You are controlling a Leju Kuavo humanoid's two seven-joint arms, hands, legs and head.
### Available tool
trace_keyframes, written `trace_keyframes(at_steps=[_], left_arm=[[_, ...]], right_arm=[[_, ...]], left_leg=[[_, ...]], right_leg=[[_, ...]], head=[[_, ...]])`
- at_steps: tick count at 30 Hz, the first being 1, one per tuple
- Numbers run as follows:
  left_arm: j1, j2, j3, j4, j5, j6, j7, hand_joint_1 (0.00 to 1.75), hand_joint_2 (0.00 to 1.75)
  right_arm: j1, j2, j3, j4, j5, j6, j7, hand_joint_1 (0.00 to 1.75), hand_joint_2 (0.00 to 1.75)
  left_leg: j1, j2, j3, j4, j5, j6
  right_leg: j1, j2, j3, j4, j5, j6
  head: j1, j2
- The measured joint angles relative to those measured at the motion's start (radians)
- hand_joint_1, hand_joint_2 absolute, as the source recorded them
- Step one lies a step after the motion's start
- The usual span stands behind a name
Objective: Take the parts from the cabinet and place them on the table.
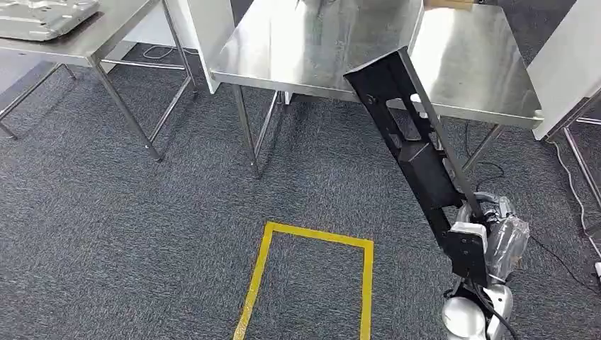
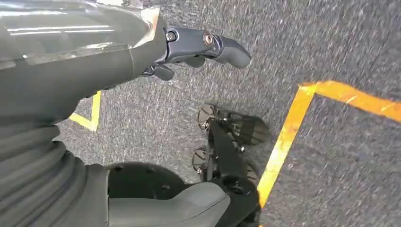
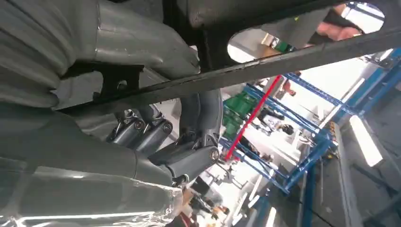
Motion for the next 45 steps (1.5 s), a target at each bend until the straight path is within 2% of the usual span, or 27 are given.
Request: trace_keyframes(at_steps=[3,5,6,7,9,11,13,15,17,19,21,24,25,27,29,31,32,34,36,37,38,39,40,41,42,43,45], left_arm=[[0.0,0.0,0.0,0.0,0.0,0.0,0.0,0.0,1.75],[0.0,0.0,0.0,0.0,0.0,0.0,0.0,0.0,1.75],[0.001,-0.001,0.0,0.0,0.0,0.0,0.0,0.0,1.75],[0.001,-0.003,0.0,0.0,-0.001,0.0,0.0,0.0,1.75],[0.001,-0.004,0.0,0.0,-0.001,0.0,0.0,0.0,1.75],[0.0,-0.004,0.0,0.0,-0.001,0.002,0.0,0.0,1.75],[0.001,-0.004,0.001,0.0,-0.001,0.003,0.0,0.0,1.75],[0.0,-0.003,0.003,0.0,0.0,0.003,0.0,0.0,1.75],[-0.001,-0.005,0.006,0.0,0.005,0.003,0.0,0.0,1.75],[0.001,-0.005,0.01,0.0,0.008,0.006,0.0,0.0,1.75],[0.003,-0.005,0.017,0.0,0.009,0.01,0.001,0.0,1.75],[0.005,-0.004,0.023,0.0,0.011,0.014,0.002,0.0,1.75],[0.004,0.0,0.026,0.0,0.013,0.015,0.002,0.0,1.75],[0.003,-0.002,0.026,0.0,0.016,0.015,0.002,0.0,1.75],[0.005,-0.003,0.027,0.0,0.017,0.015,0.002,0.0,1.75],[0.006,-0.005,0.03,0.0,0.017,0.015,0.002,0.0,1.75],[0.004,-0.005,0.031,0.0,0.018,0.016,0.002,0.0,1.75],[0.006,-0.006,0.031,0.0,0.018,0.016,0.002,0.0,1.75],[0.01,-0.008,0.032,0.001,0.018,0.016,0.002,0.0,1.75],[0.012,-0.009,0.032,0.001,0.018,0.015,0.002,0.0,1.75],[0.012,-0.01,0.032,0.002,0.018,0.013,0.002,0.0,1.75],[0.012,-0.01,0.032,0.002,0.018,0.011,0.002,0.0,1.75],[0.016,-0.01,0.033,0.003,0.018,0.01,0.002,0.0,1.75],[0.016,-0.009,0.034,0.004,0.018,0.009,0.0,0.0,1.75],[0.012,-0.008,0.035,0.004,0.018,0.009,0.0,0.0,1.75],[0.01,-0.007,0.037,0.003,0.018,0.008,0.0,0.0,1.75],[-0.002,-0.006,0.04,0.003,0.018,0.006,0.0,0.0,1.75]], right_arm=[[-0.037,-0.015,0.0,0.0,0.029,0.016,0.015,1.75,1.75],[-0.065,-0.033,-0.001,0.01,0.031,0.026,0.019,1.75,1.75],[-0.082,-0.042,-0.001,0.018,0.031,0.032,0.02,1.75,1.75],[-0.103,-0.052,-0.002,0.026,0.03,0.037,0.021,1.75,1.75],[-0.128,-0.062,-0.002,0.032,0.029,0.037,0.021,1.75,1.75],[-0.145,-0.068,-0.002,0.043,0.029,0.037,0.02,1.75,1.75],[-0.16,-0.077,-0.002,0.059,0.029,0.038,0.018,1.75,1.75],[-0.188,-0.082,-0.002,0.074,0.025,0.038,0.014,1.75,1.75],[-0.213,-0.087,-0.001,0.095,0.013,0.038,0.007,1.75,1.75],[-0.227,-0.089,0.003,0.125,0.004,0.037,0.0,1.75,1.75],[-0.228,-0.09,0.009,0.145,-0.003,0.035,-0.003,1.75,1.75],[-0.241,-0.09,0.022,0.166,-0.007,0.034,-0.006,1.75,1.75],[-0.248,-0.09,0.026,0.174,-0.007,0.031,-0.007,1.75,1.75],[-0.255,-0.09,0.027,0.181,-0.01,0.031,-0.007,1.75,1.75],[-0.256,-0.09,0.03,0.187,-0.01,0.03,-0.007,1.75,1.75],[-0.261,-0.089,0.034,0.192,-0.008,0.03,-0.008,1.75,1.75],[-0.266,-0.09,0.037,0.197,-0.009,0.029,-0.008,1.75,1.75],[-0.266,-0.093,0.039,0.206,-0.011,0.028,-0.007,1.75,1.75],[-0.265,-0.094,0.04,0.215,-0.009,0.028,-0.007,1.75,1.75],[-0.265,-0.095,0.042,0.219,-0.009,0.028,-0.007,1.75,1.75],[-0.264,-0.095,0.043,0.223,-0.01,0.028,-0.007,1.75,1.75],[-0.263,-0.096,0.043,0.226,-0.01,0.028,-0.007,1.75,1.75],[-0.26,-0.097,0.043,0.235,-0.01,0.028,-0.007,1.75,1.75],[-0.26,-0.099,0.043,0.238,-0.011,0.028,-0.007,1.75,1.75],[-0.259,-0.098,0.045,0.241,-0.011,0.027,-0.004,1.75,1.75],[-0.263,-0.097,0.046,0.239,-0.012,0.025,-0.003,1.75,1.75],[-0.279,-0.098,0.048,0.238,-0.013,0.024,-0.005,1.75,1.75]], left_leg=[[-0.001,0.005,0.001,0.001,-0.002,0.009],[-0.001,0.005,0.002,0.002,-0.005,0.009],[0.0,0.005,0.006,0.002,-0.008,0.007],[0.0,0.005,0.012,0.002,-0.012,0.003],[-0.001,0.004,0.023,0.003,-0.023,-0.007],[-0.009,0.003,0.022,0.008,-0.033,-0.018],[-0.004,0.006,0.023,0.004,-0.035,-0.025],[0.0,0.004,0.018,0.03,-0.053,-0.039],[0.004,0.004,-0.051,0.158,-0.108,-0.047],[0.005,0.004,-0.157,0.322,-0.153,-0.052],[0.005,0.004,-0.19,0.325,-0.104,-0.047],[-0.003,-0.001,-0.1,0.074,0.07,-0.017],[-0.008,0.0,-0.081,0.044,0.047,-0.005],[-0.018,0.003,-0.068,0.023,0.025,-0.003],[-0.015,0.0,-0.033,0.0,0.021,0.013],[-0.005,0.0,0.0,-0.018,0.02,0.018],[-0.004,0.0,0.009,-0.019,0.01,0.02],[-0.003,-0.003,0.034,-0.02,-0.016,0.017],[-0.001,-0.006,0.07,-0.02,-0.047,0.013],[0.001,-0.007,0.096,-0.02,-0.066,0.009],[0.003,-0.008,0.121,-0.02,-0.087,0.005],[0.003,-0.008,0.144,-0.02,-0.109,0.0],[-0.001,-0.008,0.16,-0.019,-0.131,-0.008],[-0.004,-0.007,0.182,-0.017,-0.154,-0.013],[-0.003,-0.004,0.186,-0.031,-0.169,-0.02],[-0.004,0.0,0.209,-0.026,-0.166,-0.026],[0.002,0.001,0.131,0.109,-0.1,-0.028]], right_leg=[[-0.003,-0.003,-0.118,0.226,-0.088,-0.008],[-0.004,-0.004,-0.167,0.301,-0.095,0.004],[-0.006,-0.005,-0.155,0.265,-0.072,0.014],[-0.009,-0.007,-0.11,0.166,-0.023,0.028],[-0.011,-0.024,-0.023,-0.015,0.045,0.038],[-0.006,-0.019,-0.014,-0.025,0.042,0.014],[0.001,-0.016,-0.017,-0.022,0.038,0.0],[-0.01,-0.01,-0.007,-0.028,0.034,-0.015],[-0.009,-0.009,0.002,-0.029,0.021,-0.035],[-0.004,-0.008,0.014,-0.029,0.009,-0.043],[0.001,-0.005,0.033,-0.029,-0.005,-0.042],[0.004,-0.002,0.074,-0.031,-0.034,-0.038],[0.008,-0.002,0.075,-0.033,-0.046,-0.031],[0.002,0.001,0.085,-0.052,-0.054,-0.016],[0.008,0.001,0.116,-0.041,-0.036,0.005],[0.003,-0.005,0.064,0.046,-0.035,0.008],[0.003,-0.005,0.002,0.139,-0.032,0.007],[0.0,-0.005,-0.104,0.259,-0.087,0.003],[-0.004,-0.006,-0.155,0.254,-0.153,0.001],[-0.007,-0.007,-0.159,0.204,-0.161,0.007],[-0.009,-0.01,-0.154,0.138,-0.135,0.021],[-0.013,-0.02,-0.148,0.059,-0.051,0.047],[-0.014,-0.037,-0.144,0.0,0.098,0.078],[-0.008,-0.05,-0.129,-0.017,0.15,0.063],[0.004,-0.037,-0.112,0.0,0.126,0.027],[-0.007,-0.033,-0.111,0.0,0.117,0.011],[-0.01,-0.022,-0.089,-0.003,0.092,-0.017]], head=[[0.008,0.0],[0.011,0.0],[0.012,0.0],[0.012,0.0],[0.015,0.0],[0.014,0.0],[0.012,0.0],[0.01,0.0],[0.0,0.0],[-0.001,0.0],[-0.002,0.0],[-0.002,0.0],[0.006,0.0],[0.003,0.0],[0.003,0.0],[0.005,-0.001],[0.007,0.0],[0.009,0.0],[0.011,0.0],[0.011,0.0],[0.011,0.0],[0.015,0.0],[0.021,0.0],[0.017,0.0],[0.016,0.0],[0.011,0.0],[0.007,0.0]])
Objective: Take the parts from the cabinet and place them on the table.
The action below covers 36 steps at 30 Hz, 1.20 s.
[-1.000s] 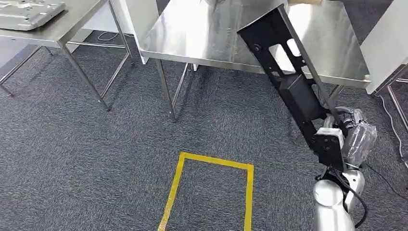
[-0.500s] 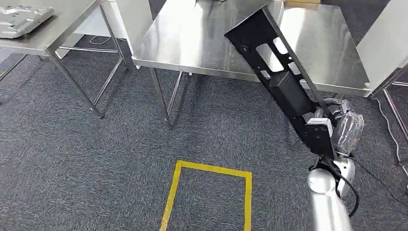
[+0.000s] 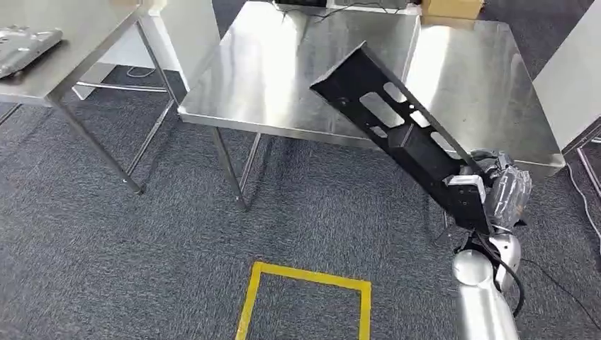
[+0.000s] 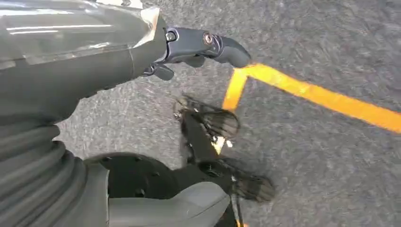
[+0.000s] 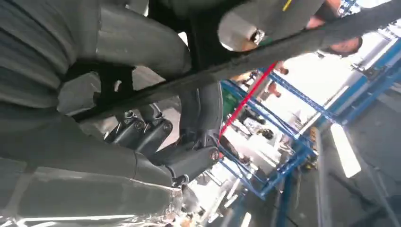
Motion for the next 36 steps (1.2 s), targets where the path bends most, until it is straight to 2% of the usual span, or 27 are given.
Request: trace_keyframes(at_steps=[1,2,3,5,6,7,8,9,10,11,12,13,14,15,16,17,19,20,21,22,24,25,26,27,28,31,36], left_arm=[[-0.001,0.0,0.0,0.0,0.0,-0.002,0.0,0.0,1.75],[-0.002,0.0,0.0,0.001,0.0,-0.003,0.0,0.0,1.75],[-0.001,-0.001,0.002,0.001,0.0,-0.003,0.0,0.0,1.75],[0.006,0.0,0.003,0.001,0.0,-0.003,0.0,0.0,1.75],[0.008,0.001,0.004,0.001,0.0,-0.003,0.0,0.0,1.75],[0.01,0.001,0.004,0.001,0.0,-0.003,0.0,0.0,1.75],[0.012,0.002,0.004,0.001,0.0,-0.002,0.0,0.0,1.75],[0.015,0.002,0.005,0.002,0.0,0.007,0.002,0.0,1.75],[0.021,0.005,0.006,0.003,-0.002,0.015,0.007,0.0,1.75],[0.023,0.007,0.008,0.004,-0.002,0.02,0.01,0.0,1.75],[0.026,0.008,0.007,0.004,-0.002,0.022,0.014,0.0,1.75],[0.027,0.008,0.007,0.004,-0.002,0.025,0.014,0.0,1.75],[0.021,0.007,0.007,0.004,-0.002,0.028,0.014,0.0,1.75],[0.012,0.006,0.007,0.004,-0.001,0.028,0.014,0.0,1.75],[0.01,0.007,0.007,0.004,-0.001,0.027,0.014,0.0,1.75],[0.008,0.007,0.008,0.003,0.0,0.027,0.014,0.0,1.75],[0.005,0.007,0.008,0.003,0.003,0.026,0.014,0.0,1.75],[0.006,0.007,0.008,0.003,0.005,0.022,0.014,0.0,1.75],[0.009,0.006,0.009,0.003,0.008,0.022,0.014,0.0,1.75],[0.011,0.006,0.01,0.004,0.01,0.022,0.014,0.0,1.75],[0.012,0.006,0.01,0.004,0.011,0.023,0.014,0.0,1.75],[0.011,0.005,0.011,0.004,0.011,0.025,0.014,0.0,1.75],[0.01,0.004,0.016,0.005,0.012,0.026,0.014,0.0,1.75],[0.01,0.004,0.019,0.005,0.013,0.026,0.014,0.0,1.75],[0.009,0.004,0.021,0.005,0.013,0.026,0.013,0.0,1.75],[0.009,0.004,0.027,0.005,0.014,0.026,0.012,0.0,1.75],[0.007,0.003,0.032,0.005,0.015,0.026,0.01,0.0,1.75]], right_arm=[[-0.002,0.0,0.0,0.0,-0.002,-0.005,0.0,1.75,1.75],[-0.002,0.0,0.0,0.0,-0.003,-0.005,0.0,1.75,1.75],[-0.001,0.001,0.001,0.001,-0.003,-0.005,0.0,1.75,1.75],[0.002,0.002,0.001,0.002,-0.003,-0.006,0.001,1.75,1.75],[0.003,0.002,0.001,0.003,-0.003,-0.007,0.001,1.75,1.75],[0.005,0.001,0.001,0.003,-0.003,-0.007,0.001,1.75,1.75],[0.007,0.002,0.002,0.004,-0.003,-0.007,0.001,1.75,1.75],[0.008,0.003,0.006,0.005,-0.004,-0.007,0.001,1.75,1.75],[0.014,0.005,0.008,0.01,-0.004,-0.008,0.001,1.75,1.75],[0.018,0.008,0.013,0.016,-0.004,-0.009,-0.001,1.75,1.75],[0.018,0.01,0.017,0.016,-0.005,-0.01,0.002,1.75,1.75],[0.02,0.013,0.02,0.015,-0.003,-0.011,0.003,1.75,1.75],[0.014,0.014,0.019,0.012,-0.001,-0.013,0.002,1.75,1.75],[0.01,0.014,0.021,0.011,0.002,-0.013,0.002,1.75,1.75],[0.006,0.013,0.021,0.009,0.007,-0.015,0.003,1.75,1.75],[0.001,0.014,0.023,0.01,0.014,-0.016,0.005,1.75,1.75],[-0.006,0.016,0.03,0.011,0.037,-0.018,0.017,1.75,1.75],[-0.004,0.016,0.033,0.013,0.047,-0.018,0.026,1.75,1.75],[-0.002,0.017,0.034,0.015,0.055,-0.019,0.031,1.75,1.75],[-0.003,0.016,0.037,0.017,0.066,-0.018,0.036,1.75,1.75],[-0.008,0.017,0.044,0.017,0.077,-0.018,0.042,1.75,1.75],[-0.015,0.018,0.047,0.017,0.08,-0.016,0.046,1.75,1.75],[-0.023,0.019,0.05,0.018,0.084,-0.014,0.05,1.75,1.75],[-0.031,0.019,0.05,0.018,0.087,-0.009,0.054,1.75,1.75],[-0.036,0.023,0.051,0.018,0.088,-0.006,0.056,1.75,1.75],[-0.052,0.026,0.055,0.018,0.093,-0.005,0.058,1.75,1.75],[-0.059,0.029,0.059,0.018,0.094,-0.005,0.059,1.75,1.75]], left_leg=[[0.001,-0.001,-0.06,0.102,0.035,-0.005],[0.001,-0.001,-0.115,0.17,0.029,-0.01],[0.002,-0.001,-0.163,0.214,-0.005,-0.013],[0.002,-0.001,-0.25,0.232,-0.145,-0.018],[0.002,-0.001,-0.274,0.22,-0.184,-0.017],[0.002,-0.001,-0.29,0.186,-0.201,-0.012],[0.001,-0.002,-0.297,0.135,-0.172,-0.005],[-0.005,-0.002,-0.301,0.06,-0.067,0.008],[-0.01,-0.003,-0.304,-0.013,0.102,0.027],[-0.023,-0.014,-0.325,-0.038,0.173,0.035],[-0.023,-0.028,-0.304,-0.039,0.202,0.037],[-0.024,-0.027,-0.3,-0.033,0.203,0.031],[-0.024,-0.026,-0.297,-0.035,0.199,0.032],[-0.013,-0.026,-0.283,-0.05,0.198,0.036],[-0.014,-0.027,-0.272,-0.057,0.192,0.042],[-0.013,-0.027,-0.263,-0.059,0.184,0.05],[-0.014,-0.027,-0.251,-0.061,0.168,0.053],[-0.014,-0.028,-0.241,-0.061,0.157,0.054],[-0.014,-0.03,-0.23,-0.061,0.149,0.053],[-0.014,-0.033,-0.217,-0.061,0.139,0.053],[-0.014,-0.037,-0.193,-0.061,0.122,0.048],[-0.015,-0.038,-0.185,-0.061,0.115,0.045],[-0.027,-0.041,-0.183,-0.053,0.106,0.039],[-0.026,-0.044,-0.18,-0.056,0.099,0.035],[-0.028,-0.043,-0.178,-0.051,0.091,0.05],[-0.026,-0.037,-0.174,-0.056,0.093,0.055],[-0.026,-0.036,-0.168,-0.062,0.091,0.047]], right_leg=[[0.001,0.0,0.018,-0.002,-0.015,-0.011],[0.002,0.001,0.033,-0.004,-0.03,-0.017],[0.002,0.004,0.049,-0.004,-0.045,-0.019],[0.002,0.013,0.095,-0.005,-0.084,-0.02],[0.002,0.017,0.115,-0.005,-0.1,-0.019],[0.003,0.017,0.141,-0.004,-0.112,-0.015],[0.004,0.021,0.166,-0.005,-0.13,-0.013],[0.006,0.021,0.19,-0.005,-0.149,-0.01],[0.003,0.024,0.189,-0.008,-0.164,-0.009],[0.012,0.037,0.213,0.0,-0.182,0.002],[0.018,0.038,0.208,-0.002,-0.2,0.006],[0.017,0.044,0.221,-0.009,-0.213,0.007],[0.016,0.045,0.229,-0.02,-0.217,0.013],[0.017,0.039,0.239,-0.02,-0.228,0.019],[0.015,0.024,0.229,0.007,-0.237,0.02],[0.017,0.02,0.194,0.067,-0.258,0.018],[0.015,0.02,0.086,0.229,-0.308,0.014],[0.014,0.02,0.031,0.3,-0.318,0.017],[0.014,0.02,0.006,0.313,-0.304,0.024],[0.013,0.02,0.0,0.28,-0.268,0.036],[0.013,0.02,0.028,0.129,-0.152,0.061],[0.013,0.019,0.042,0.045,-0.093,0.067],[0.018,0.019,0.057,0.006,-0.064,0.059],[0.012,0.019,0.058,0.005,-0.064,0.037],[0.013,0.019,0.06,0.002,-0.062,0.03],[0.017,0.023,0.061,0.002,-0.063,0.029],[0.018,0.024,0.063,0.002,-0.067,0.022]], head=[[0.0,-0.001],[-0.005,0.0],[-0.003,0.0],[-0.009,0.0],[-0.008,0.0],[-0.009,0.0],[-0.008,0.0],[-0.009,0.0],[-0.01,0.0],[-0.009,0.0],[-0.011,0.0],[-0.008,0.0],[-0.01,0.0],[-0.01,0.0],[-0.008,0.0],[-0.005,0.0],[-0.005,0.0],[-0.003,0.0],[-0.003,0.0],[-0.001,0.0],[-0.001,0.0],[0.002,0.0],[0.004,0.0],[0.002,0.0],[-0.002,0.0],[-0.003,0.0],[-0.003,0.0]])
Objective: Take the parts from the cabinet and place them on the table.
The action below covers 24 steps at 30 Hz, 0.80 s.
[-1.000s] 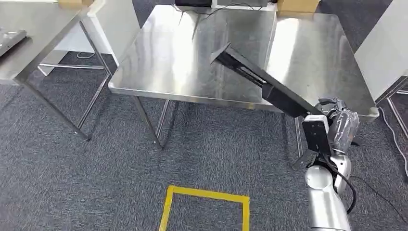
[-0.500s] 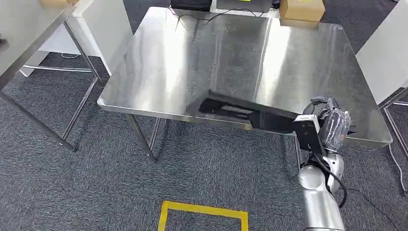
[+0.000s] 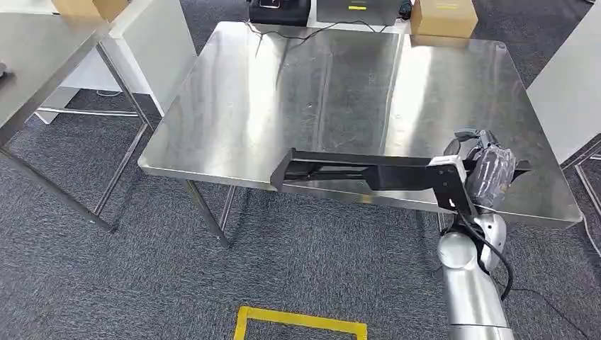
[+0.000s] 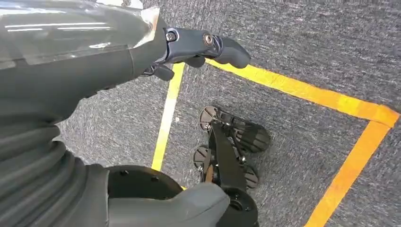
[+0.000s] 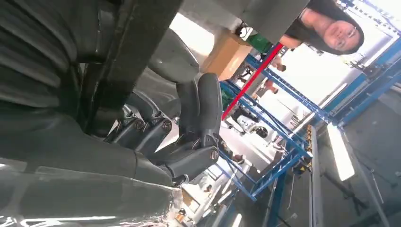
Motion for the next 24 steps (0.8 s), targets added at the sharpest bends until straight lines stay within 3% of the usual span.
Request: trace_keyframes(at_steps=[5,16,24], left_arm=[[0.0,0.0,0.002,0.0,0.004,0.001,-0.001,0.0,1.75],[0.0,-0.004,0.003,0.0,0.012,0.002,-0.011,0.0,1.75],[0.001,-0.005,0.003,0.0,-0.006,-0.014,-0.015,0.0,1.75]], right_arm=[[-0.004,0.001,0.002,0.0,0.002,0.009,0.0,1.75,1.75],[-0.046,0.003,0.009,0.03,0.011,0.014,0.007,1.75,1.75],[-0.184,-0.027,-0.027,0.22,0.03,-0.003,0.03,1.75,1.75]], left_leg=[[0.002,0.0,0.0,-0.001,0.0,-0.01],[-0.002,0.0,0.001,0.0,0.002,-0.011],[-0.004,-0.001,0.001,0.0,0.003,-0.01]], right_leg=[[0.001,0.0,0.0,0.0,0.0,-0.001],[-0.003,0.0,0.002,0.0,0.002,-0.004],[-0.005,0.0,0.003,0.0,0.002,-0.004]], head=[[0.001,0.0],[0.001,0.0],[0.002,0.0]])
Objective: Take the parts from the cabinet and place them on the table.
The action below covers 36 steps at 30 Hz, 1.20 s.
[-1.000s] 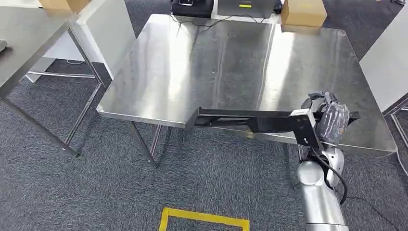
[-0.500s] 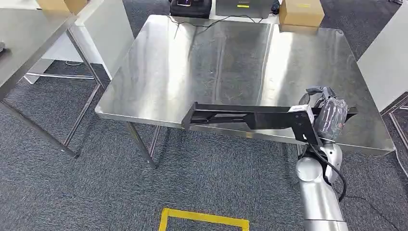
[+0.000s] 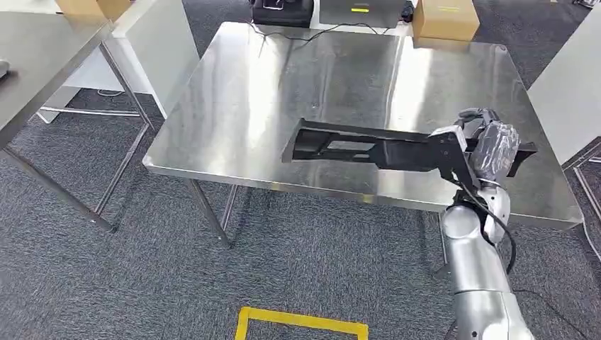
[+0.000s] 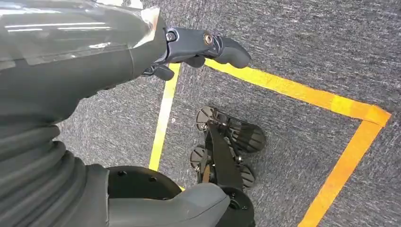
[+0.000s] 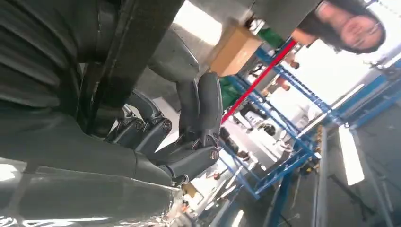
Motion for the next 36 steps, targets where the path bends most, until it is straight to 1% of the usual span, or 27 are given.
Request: trace_keyframes(at_steps=[3,4,7,9,14,19,22,24,27,30,36], left_arm=[[0.0,0.0,0.0,0.0,0.0,0.0,0.0,0.0,1.75],[0.0,0.0,0.0,0.0,-0.001,-0.002,0.0,0.0,1.75],[-0.001,0.0,0.0,0.0,-0.013,-0.008,0.0,0.0,1.75],[0.0,0.0,0.0,0.0,-0.02,-0.013,0.0,0.0,1.75],[0.0,0.001,-0.001,0.0,-0.029,-0.015,0.008,0.0,1.75],[0.0,0.002,-0.001,0.0,-0.031,-0.015,0.009,0.0,1.75],[0.001,0.003,-0.001,0.0,-0.034,-0.014,0.011,0.0,1.75],[0.001,0.003,-0.001,0.0,-0.035,-0.012,0.014,0.0,1.75],[0.001,0.005,-0.001,0.0,-0.039,-0.005,0.021,0.0,1.75],[0.002,0.007,-0.001,0.0,-0.041,-0.005,0.024,0.0,1.75],[0.003,0.011,-0.001,0.0,-0.042,-0.002,0.028,0.0,1.75]], right_arm=[[-0.02,-0.004,-0.008,0.036,0.004,-0.003,0.0,1.75,1.75],[-0.028,-0.006,-0.009,0.051,0.015,-0.005,0.01,1.75,1.75],[-0.092,-0.02,-0.016,0.144,0.054,-0.006,0.055,1.75,1.75],[-0.156,-0.038,-0.024,0.225,0.075,-0.003,0.075,1.75,1.75],[-0.307,-0.074,-0.029,0.402,0.136,0.024,0.159,1.75,1.75],[-0.388,-0.101,-0.029,0.511,0.193,0.057,0.232,1.75,1.75],[-0.416,-0.121,-0.024,0.555,0.236,0.089,0.29,1.75,1.75],[-0.424,-0.13,-0.023,0.571,0.25,0.098,0.307,1.75,1.75],[-0.435,-0.149,-0.016,0.605,0.276,0.129,0.353,1.75,1.75],[-0.435,-0.164,-0.011,0.624,0.295,0.147,0.377,1.75,1.75],[-0.429,-0.187,-0.008,0.658,0.306,0.169,0.4,1.75,1.75]], left_leg=[[0.0,0.001,0.0,0.0,0.0,0.0],[0.0,0.001,0.0,0.0,0.0,0.0],[0.0,0.001,0.0,0.0,0.0,0.0],[0.0,0.0,0.0,0.0,0.0,0.0],[0.0,0.001,0.001,0.0,0.0,0.0],[0.0,0.0,0.0,0.0,0.0,0.0],[0.0,0.0,0.0,0.0,0.0,0.0],[0.0,0.0,0.0,0.0,0.0,0.0],[0.0,0.0,0.0,0.0,0.0,0.001],[0.0,0.0,0.0,0.0,0.0,0.0],[0.0,0.0,0.0,0.0,0.0,0.0]], right_leg=[[0.0,0.0,0.0,0.0,0.0,0.0],[0.0,0.0,0.0,0.0,0.0,0.0],[0.0,0.001,-0.001,0.0,0.0,0.0],[0.0,0.0,-0.001,0.0,0.0,0.0],[0.0,0.0,0.0,0.0,0.0,0.0],[0.0,0.0,0.0,0.0,0.0,0.0],[0.0,0.0,0.0,0.0,0.0,0.0],[0.0,0.0,0.0,0.0,0.0,0.0],[0.0,0.0,0.0,0.0,0.0,0.0],[0.0,0.0,0.0,0.0,0.0,0.0],[0.0,0.0,0.0,0.0,0.0,0.0]], head=[[-0.001,0.0],[0.0,0.0],[-0.001,0.0],[0.0,0.0],[-0.001,0.0],[-0.001,0.0],[-0.001,0.0],[0.0,0.0],[-0.001,0.0],[-0.001,0.0],[-0.001,0.0]])
